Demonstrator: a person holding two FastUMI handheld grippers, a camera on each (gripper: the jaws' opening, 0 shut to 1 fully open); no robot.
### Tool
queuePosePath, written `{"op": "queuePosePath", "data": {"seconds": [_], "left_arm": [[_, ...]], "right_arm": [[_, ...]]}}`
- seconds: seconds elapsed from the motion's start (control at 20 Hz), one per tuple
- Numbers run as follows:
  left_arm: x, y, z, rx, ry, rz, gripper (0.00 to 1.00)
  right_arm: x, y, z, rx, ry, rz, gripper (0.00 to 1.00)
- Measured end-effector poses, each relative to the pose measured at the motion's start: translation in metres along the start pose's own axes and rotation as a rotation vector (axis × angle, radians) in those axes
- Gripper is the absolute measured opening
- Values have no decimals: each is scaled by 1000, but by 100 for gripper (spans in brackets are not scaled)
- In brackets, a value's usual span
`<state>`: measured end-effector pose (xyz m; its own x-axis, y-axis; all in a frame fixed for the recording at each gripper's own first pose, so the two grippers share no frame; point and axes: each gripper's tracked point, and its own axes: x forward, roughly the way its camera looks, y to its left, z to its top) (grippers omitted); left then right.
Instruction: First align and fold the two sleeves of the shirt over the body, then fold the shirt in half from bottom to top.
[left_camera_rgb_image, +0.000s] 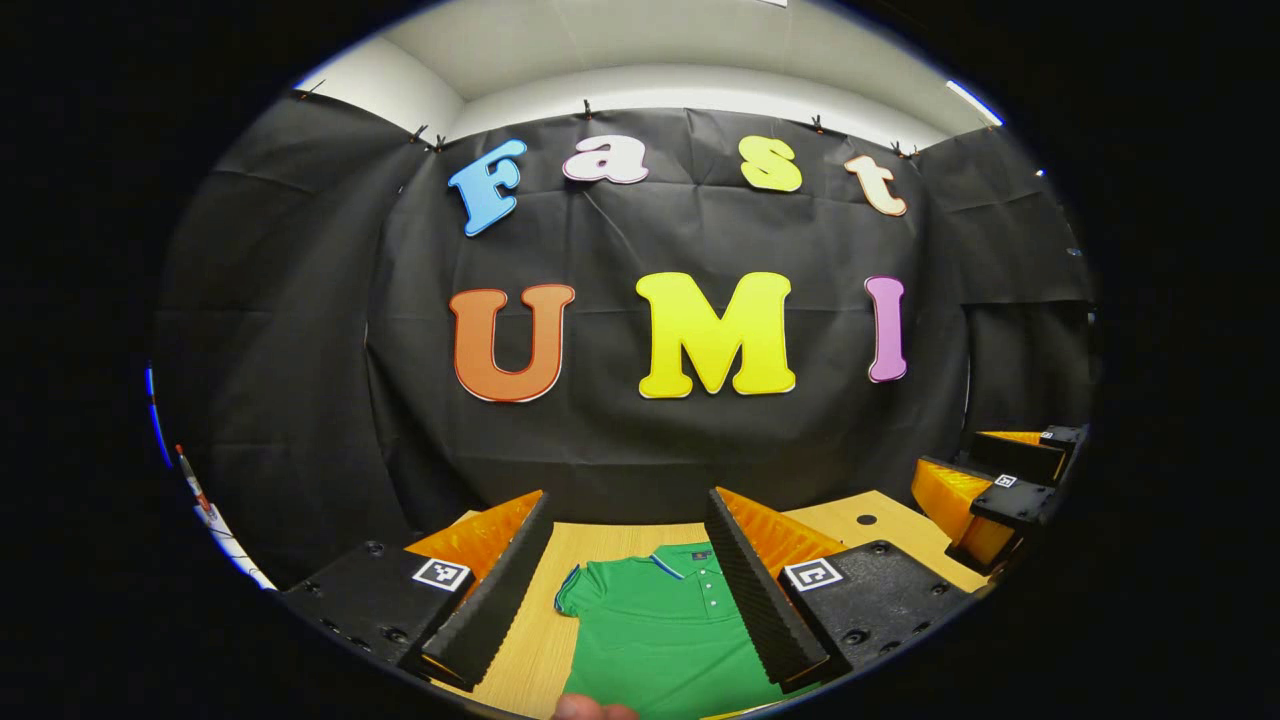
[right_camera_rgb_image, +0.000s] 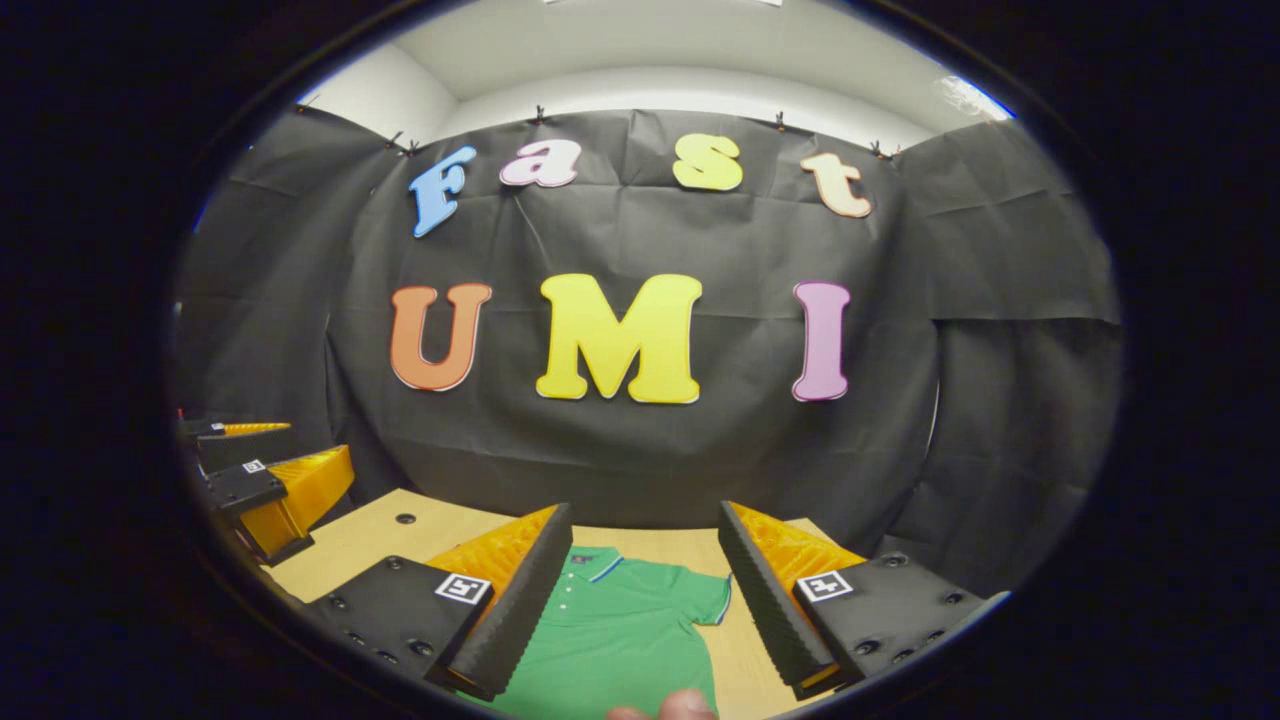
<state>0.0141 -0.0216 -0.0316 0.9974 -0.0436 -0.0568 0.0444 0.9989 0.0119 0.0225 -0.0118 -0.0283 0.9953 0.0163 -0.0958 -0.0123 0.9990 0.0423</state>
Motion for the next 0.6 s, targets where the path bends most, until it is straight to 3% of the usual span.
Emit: {"op": "queuePosePath", "data": {"seconds": [0.6], "left_arm": [[7, -5, -28, 11, 80, 27, 100]], "right_arm": [[69, -49, -70, -15, 176, 21, 95]]}}
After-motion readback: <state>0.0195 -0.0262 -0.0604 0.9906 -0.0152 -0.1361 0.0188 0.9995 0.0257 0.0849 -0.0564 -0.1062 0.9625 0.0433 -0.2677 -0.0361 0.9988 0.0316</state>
